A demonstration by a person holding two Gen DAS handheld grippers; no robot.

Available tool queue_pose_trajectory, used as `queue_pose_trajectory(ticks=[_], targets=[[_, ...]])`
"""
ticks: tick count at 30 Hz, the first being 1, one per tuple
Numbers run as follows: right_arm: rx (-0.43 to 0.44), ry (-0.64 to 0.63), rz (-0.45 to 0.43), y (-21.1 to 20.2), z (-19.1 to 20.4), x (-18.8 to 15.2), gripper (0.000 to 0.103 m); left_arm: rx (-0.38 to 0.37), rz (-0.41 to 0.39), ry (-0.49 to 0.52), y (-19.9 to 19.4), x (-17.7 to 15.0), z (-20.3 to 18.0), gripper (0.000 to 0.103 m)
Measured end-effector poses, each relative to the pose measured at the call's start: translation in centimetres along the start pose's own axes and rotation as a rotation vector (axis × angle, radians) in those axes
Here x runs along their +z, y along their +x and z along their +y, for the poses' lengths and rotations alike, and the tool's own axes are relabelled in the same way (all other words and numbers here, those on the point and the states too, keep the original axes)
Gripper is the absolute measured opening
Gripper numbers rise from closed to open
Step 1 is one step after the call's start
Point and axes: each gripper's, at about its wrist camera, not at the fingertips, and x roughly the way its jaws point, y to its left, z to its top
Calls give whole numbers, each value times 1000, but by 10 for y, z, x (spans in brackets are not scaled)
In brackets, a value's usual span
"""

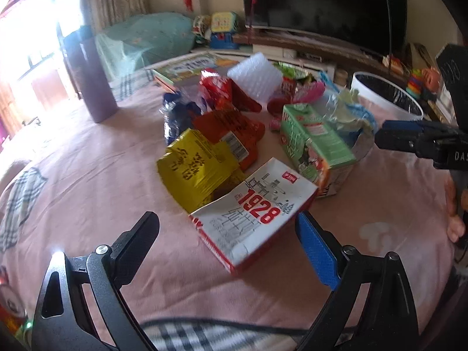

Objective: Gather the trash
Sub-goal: 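Grasp the red-white milk carton with the left tool while the right tool grasps crumpled tissue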

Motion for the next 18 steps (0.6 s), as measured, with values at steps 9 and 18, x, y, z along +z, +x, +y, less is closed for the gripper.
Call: queue_pose_trajectory(ticks=[9, 18], targets=[[44, 6, 2, 7, 0, 3, 34, -22, -19, 36, -4, 1, -21, 61], [98, 7, -50, -37, -9, -7, 32, 12, -112, -83, -53, -12, -48, 56]])
